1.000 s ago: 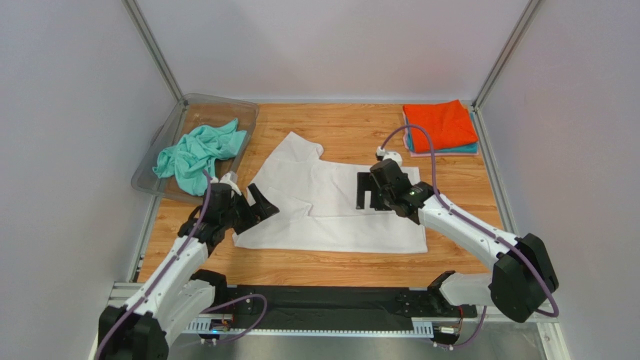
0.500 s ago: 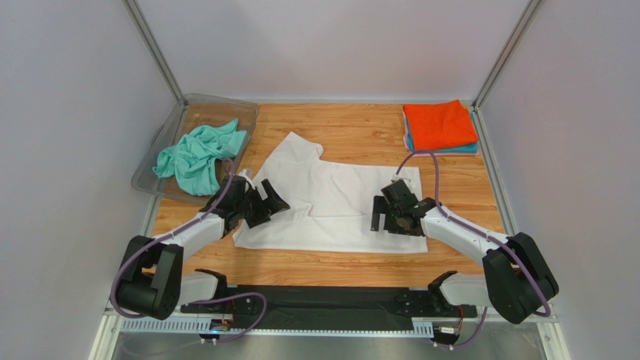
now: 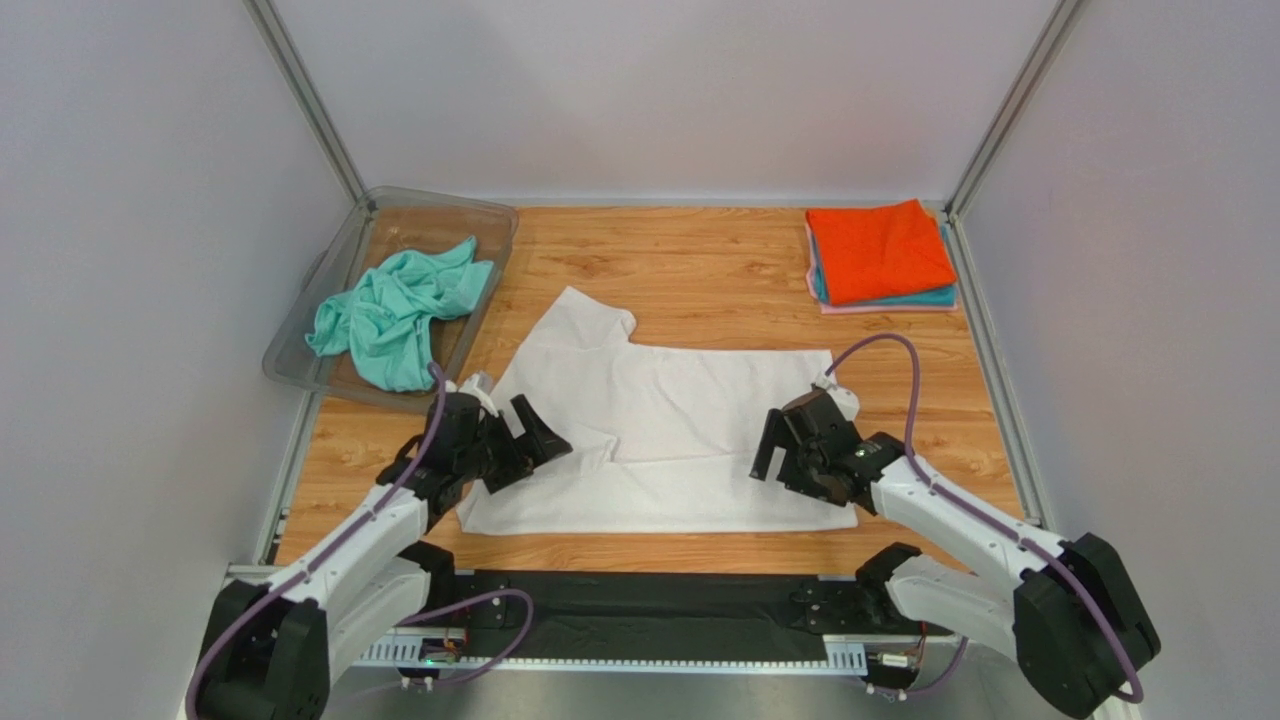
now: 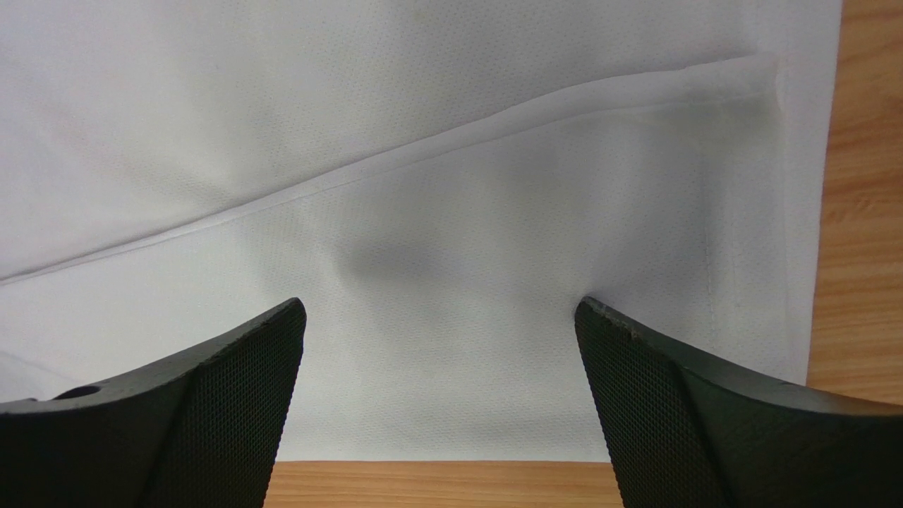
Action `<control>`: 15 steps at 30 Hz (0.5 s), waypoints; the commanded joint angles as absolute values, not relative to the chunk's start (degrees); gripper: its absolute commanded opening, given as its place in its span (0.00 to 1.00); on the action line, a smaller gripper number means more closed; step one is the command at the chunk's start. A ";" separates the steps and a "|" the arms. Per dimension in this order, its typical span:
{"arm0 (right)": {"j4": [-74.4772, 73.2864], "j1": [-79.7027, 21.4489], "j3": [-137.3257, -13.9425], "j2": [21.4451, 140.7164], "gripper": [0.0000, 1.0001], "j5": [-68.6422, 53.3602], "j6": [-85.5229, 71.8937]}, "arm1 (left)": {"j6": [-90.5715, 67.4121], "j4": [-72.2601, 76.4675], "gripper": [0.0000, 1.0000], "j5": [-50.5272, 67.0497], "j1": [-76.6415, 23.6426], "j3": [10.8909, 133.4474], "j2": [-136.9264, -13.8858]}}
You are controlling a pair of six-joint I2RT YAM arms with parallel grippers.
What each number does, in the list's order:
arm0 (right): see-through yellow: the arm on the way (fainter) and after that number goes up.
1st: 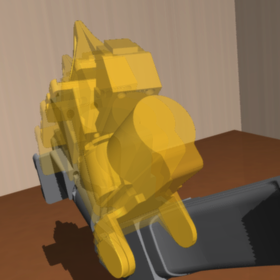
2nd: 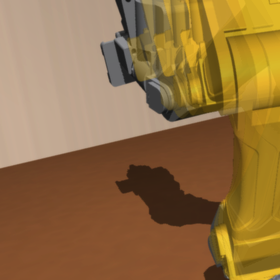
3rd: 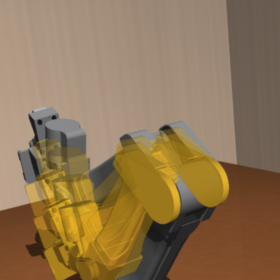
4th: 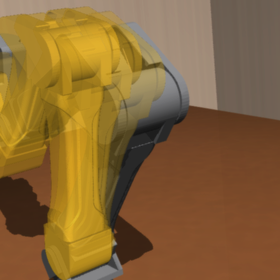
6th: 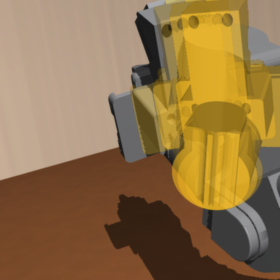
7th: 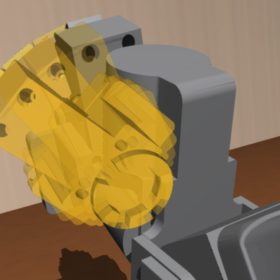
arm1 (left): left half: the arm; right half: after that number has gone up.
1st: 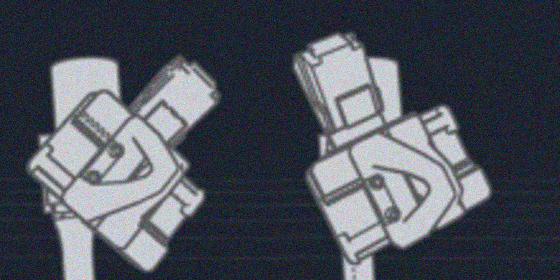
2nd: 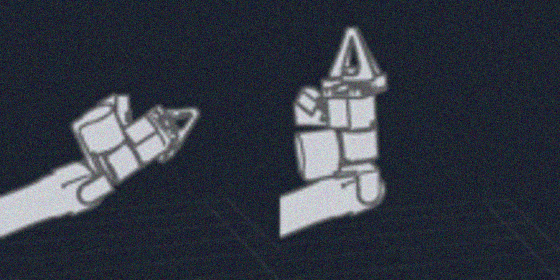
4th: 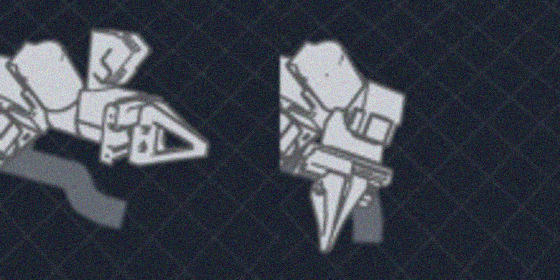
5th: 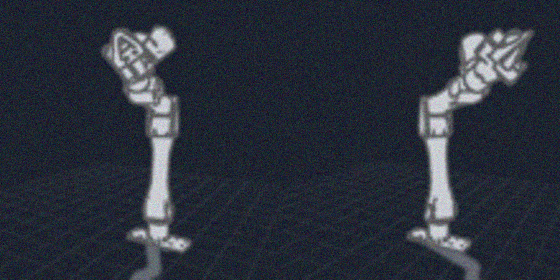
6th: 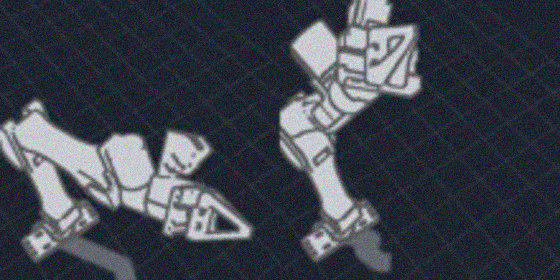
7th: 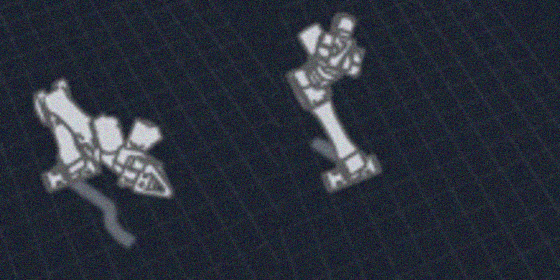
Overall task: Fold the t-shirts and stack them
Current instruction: Fold the tshirt
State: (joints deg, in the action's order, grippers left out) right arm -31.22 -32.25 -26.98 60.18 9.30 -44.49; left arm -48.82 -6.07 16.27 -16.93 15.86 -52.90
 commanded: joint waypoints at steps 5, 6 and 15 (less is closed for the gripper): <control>-45.34 -35.15 -24.17 54.15 1.00 5.36 -54.40 | -50.54 -24.25 1.00 13.45 -17.67 13.36 -38.24; -45.87 -35.50 -24.17 53.62 1.00 5.54 -54.40 | -50.36 -24.52 1.00 13.45 -17.67 13.53 -37.62; -46.93 -35.68 -33.10 51.77 1.00 7.03 -46.33 | -48.69 -24.61 1.00 16.53 -17.67 18.97 -39.99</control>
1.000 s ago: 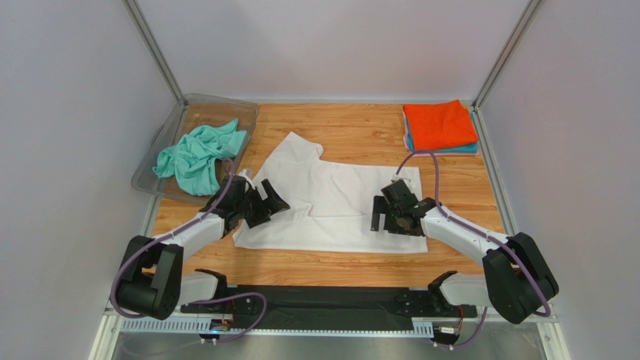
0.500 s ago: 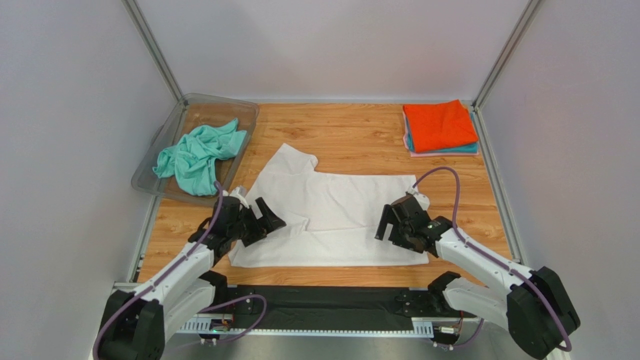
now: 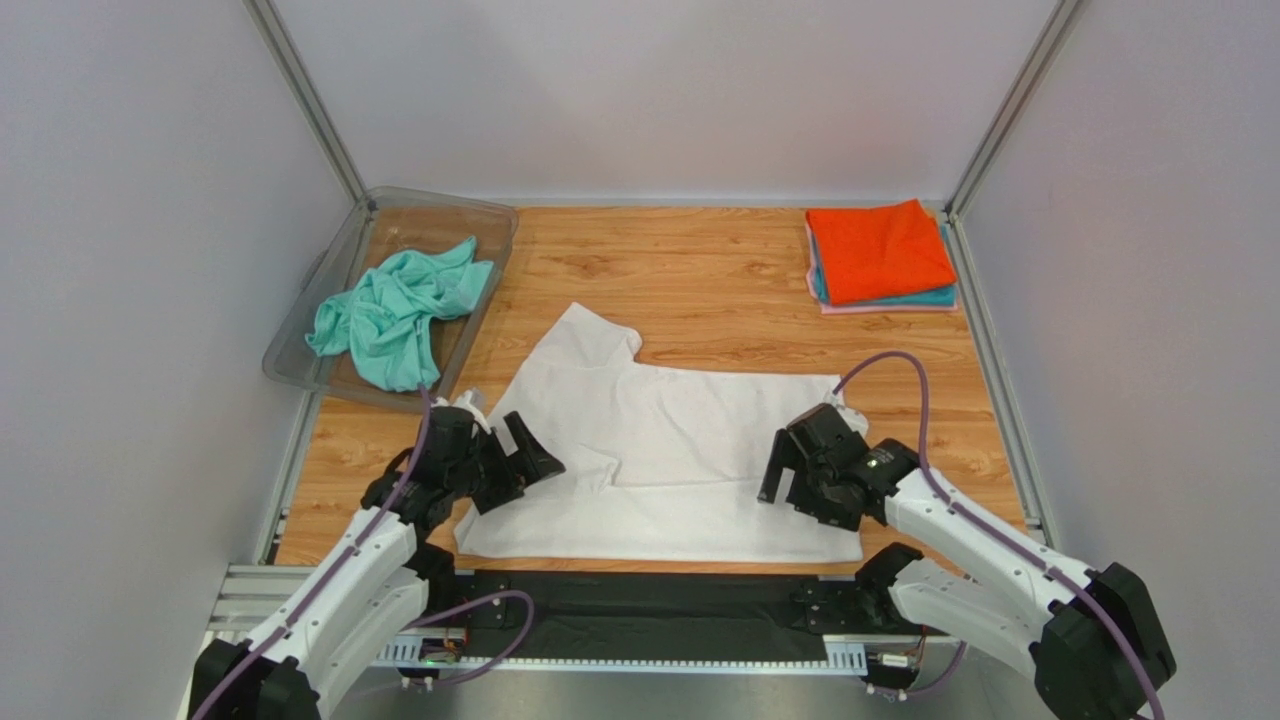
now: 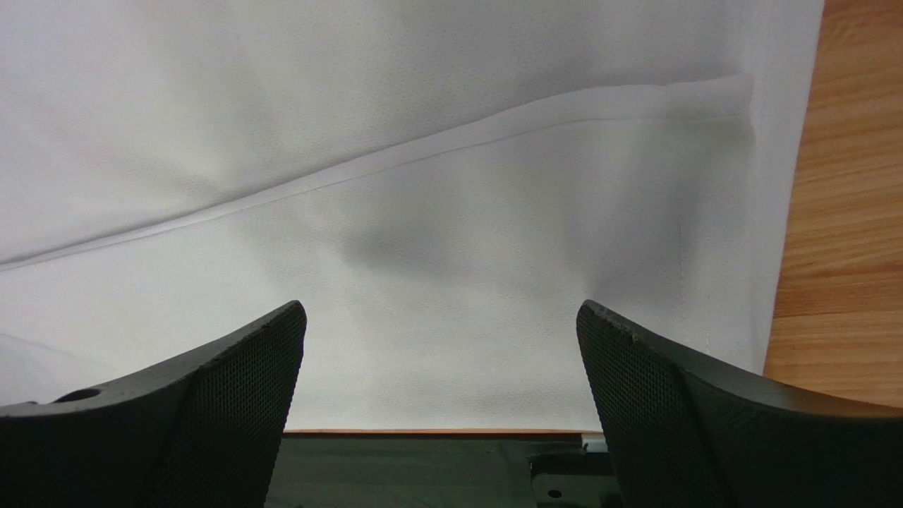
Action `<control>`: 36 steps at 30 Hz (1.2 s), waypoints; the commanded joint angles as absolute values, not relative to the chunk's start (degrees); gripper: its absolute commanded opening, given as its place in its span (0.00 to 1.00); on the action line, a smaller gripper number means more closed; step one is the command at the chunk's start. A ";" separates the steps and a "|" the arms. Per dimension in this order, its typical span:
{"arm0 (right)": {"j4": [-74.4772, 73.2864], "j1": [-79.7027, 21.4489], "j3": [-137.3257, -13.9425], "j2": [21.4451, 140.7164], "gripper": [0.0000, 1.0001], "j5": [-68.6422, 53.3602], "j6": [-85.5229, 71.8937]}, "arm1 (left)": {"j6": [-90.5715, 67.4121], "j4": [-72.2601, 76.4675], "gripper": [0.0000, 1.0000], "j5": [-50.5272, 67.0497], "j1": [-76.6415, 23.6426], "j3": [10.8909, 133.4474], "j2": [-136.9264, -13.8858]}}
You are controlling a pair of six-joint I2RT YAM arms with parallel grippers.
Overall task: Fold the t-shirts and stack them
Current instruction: Fold the tshirt
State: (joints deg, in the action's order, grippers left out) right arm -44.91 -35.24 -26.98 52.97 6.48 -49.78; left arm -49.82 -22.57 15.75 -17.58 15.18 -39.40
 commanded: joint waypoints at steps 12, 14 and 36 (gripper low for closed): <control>-47.29 -34.63 -46.93 54.22 1.00 15.99 -40.26 | -38.41 -27.15 1.00 9.50 -17.58 48.05 -63.25; -46.85 -34.28 -47.46 55.28 1.00 16.44 -39.38 | -36.48 -27.33 1.00 7.91 -17.67 55.58 -71.78; -44.03 -29.44 -39.82 55.63 1.00 11.34 -37.27 | -24.08 -52.47 0.91 -8.70 -17.49 125.42 -138.34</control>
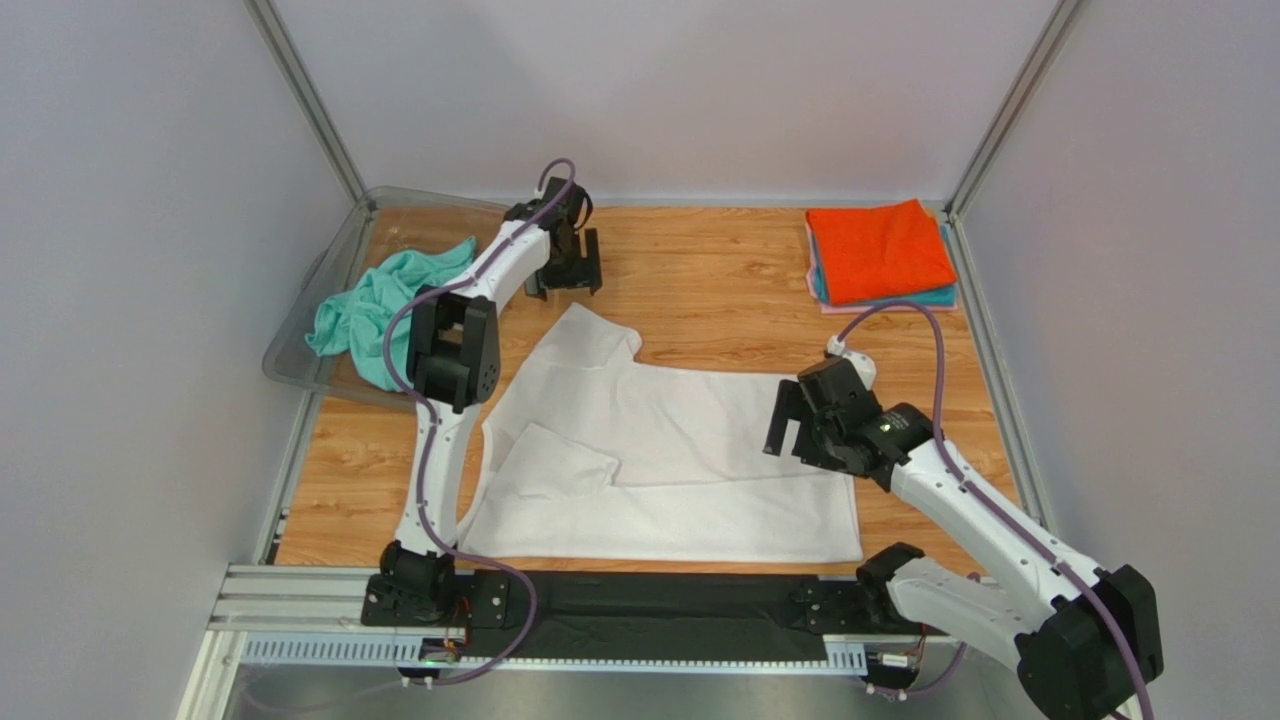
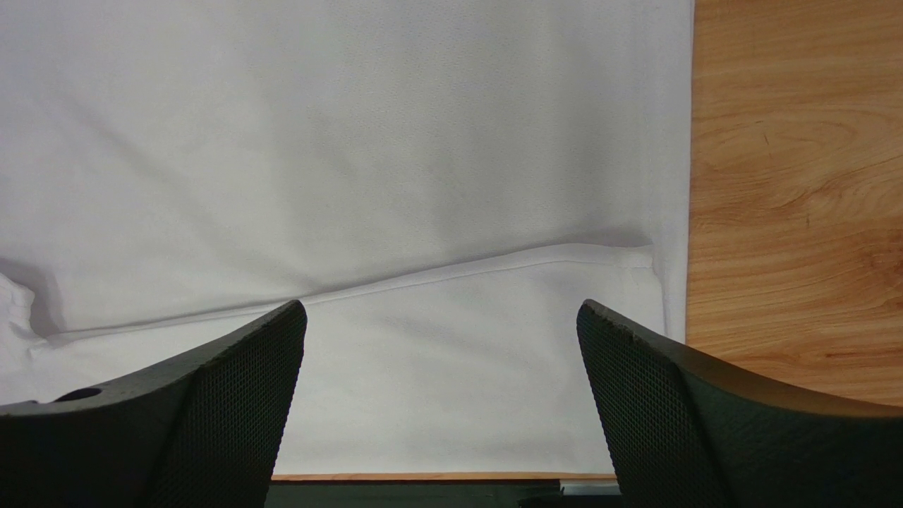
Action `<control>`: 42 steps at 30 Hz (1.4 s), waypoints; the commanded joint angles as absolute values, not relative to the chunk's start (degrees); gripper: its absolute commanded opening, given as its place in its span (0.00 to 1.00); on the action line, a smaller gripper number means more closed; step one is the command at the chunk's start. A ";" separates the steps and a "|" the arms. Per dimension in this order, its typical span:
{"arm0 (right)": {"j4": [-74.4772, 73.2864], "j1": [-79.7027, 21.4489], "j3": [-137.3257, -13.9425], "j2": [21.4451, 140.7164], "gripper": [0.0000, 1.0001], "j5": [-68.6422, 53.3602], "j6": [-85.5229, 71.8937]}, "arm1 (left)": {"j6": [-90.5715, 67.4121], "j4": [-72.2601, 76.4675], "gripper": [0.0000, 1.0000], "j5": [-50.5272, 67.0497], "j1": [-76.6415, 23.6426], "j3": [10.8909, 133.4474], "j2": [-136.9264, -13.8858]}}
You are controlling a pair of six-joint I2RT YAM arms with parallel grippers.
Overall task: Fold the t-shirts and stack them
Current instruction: Fold the tshirt
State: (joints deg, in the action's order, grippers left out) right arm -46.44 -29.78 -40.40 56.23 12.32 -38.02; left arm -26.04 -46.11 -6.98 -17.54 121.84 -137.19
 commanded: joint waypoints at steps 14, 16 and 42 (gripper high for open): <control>-42.89 -29.27 -38.41 56.60 1.00 10.81 -37.27 | -26.02 -50.36 0.55 -6.15 -18.63 117.86 -137.37; -42.89 -29.27 -38.32 56.78 1.00 10.72 -37.35 | -25.93 -50.27 0.46 -6.07 -18.98 117.42 -137.46; -36.22 -14.86 -50.97 71.53 1.00 16.44 -33.05 | -26.72 -34.81 0.00 1.40 -20.65 93.09 -112.25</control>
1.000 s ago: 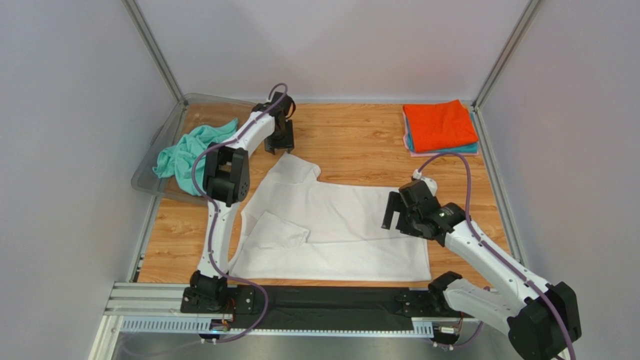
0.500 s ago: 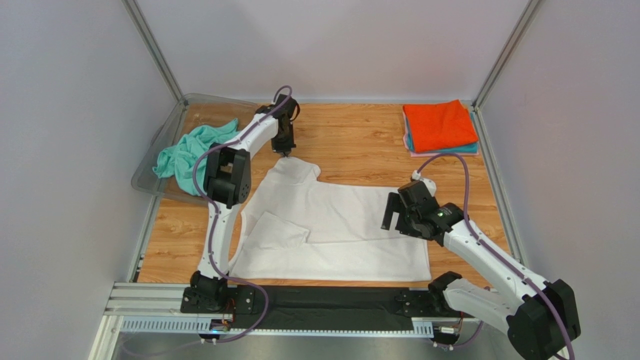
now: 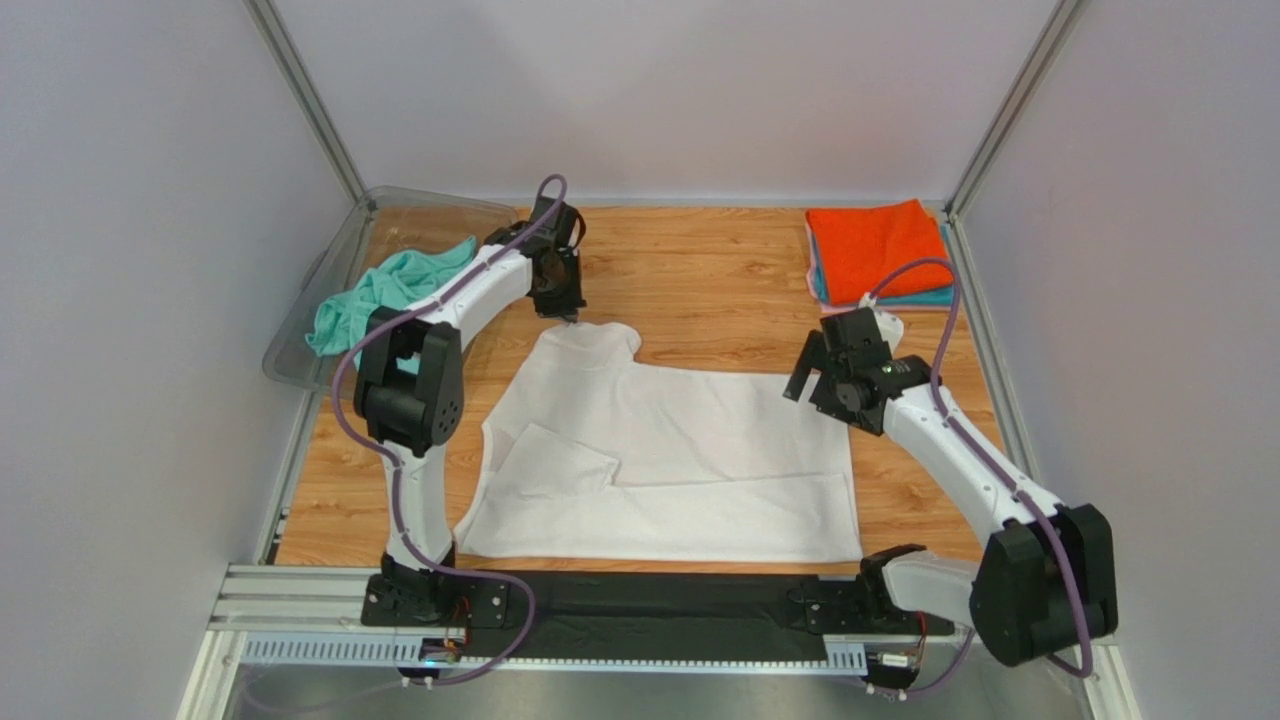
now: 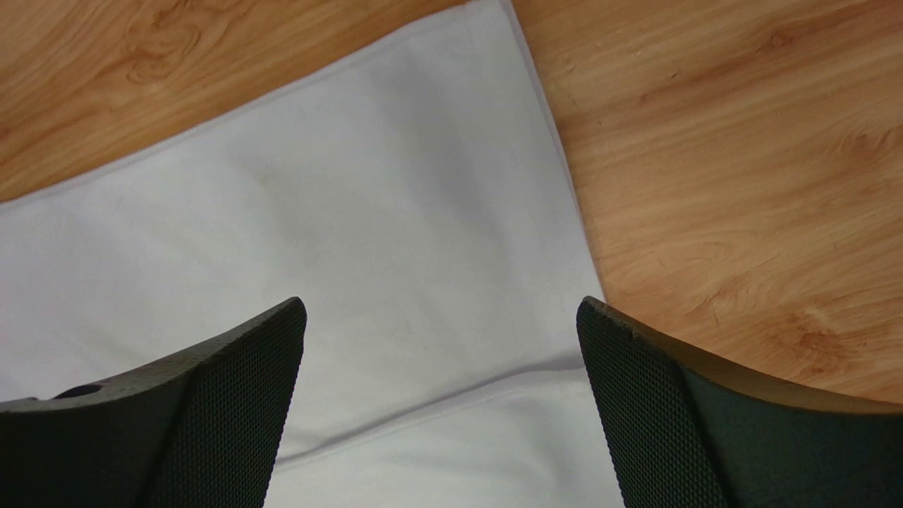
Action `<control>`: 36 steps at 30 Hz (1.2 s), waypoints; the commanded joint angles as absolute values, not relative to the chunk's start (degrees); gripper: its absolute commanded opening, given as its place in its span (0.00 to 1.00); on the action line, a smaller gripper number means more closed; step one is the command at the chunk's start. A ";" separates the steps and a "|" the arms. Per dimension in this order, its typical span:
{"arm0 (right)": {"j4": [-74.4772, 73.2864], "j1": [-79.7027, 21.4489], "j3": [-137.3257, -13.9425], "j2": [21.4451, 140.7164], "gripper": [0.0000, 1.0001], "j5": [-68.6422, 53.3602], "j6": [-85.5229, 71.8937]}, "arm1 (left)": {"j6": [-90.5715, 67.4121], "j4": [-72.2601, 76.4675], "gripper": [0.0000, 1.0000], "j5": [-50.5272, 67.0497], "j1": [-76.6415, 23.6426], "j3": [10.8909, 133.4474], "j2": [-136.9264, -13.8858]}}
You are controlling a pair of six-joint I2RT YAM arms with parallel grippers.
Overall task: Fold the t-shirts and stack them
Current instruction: Fold the tshirt
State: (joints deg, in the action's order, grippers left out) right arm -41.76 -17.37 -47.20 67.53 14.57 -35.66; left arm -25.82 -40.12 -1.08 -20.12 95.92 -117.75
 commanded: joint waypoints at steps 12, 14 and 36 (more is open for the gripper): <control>-30.94 -3.96 -66.96 99.48 0.81 11.42 -29.88 | -27.95 -28.66 0.00 3.78 -21.18 78.58 -100.73; -31.72 -3.95 -69.86 102.90 0.75 13.00 -29.62 | -28.12 -28.04 0.00 4.65 -21.27 77.00 -99.50; -35.15 -3.87 -66.19 104.42 0.35 18.81 -29.71 | -28.56 -27.07 0.00 6.33 -21.27 72.95 -95.80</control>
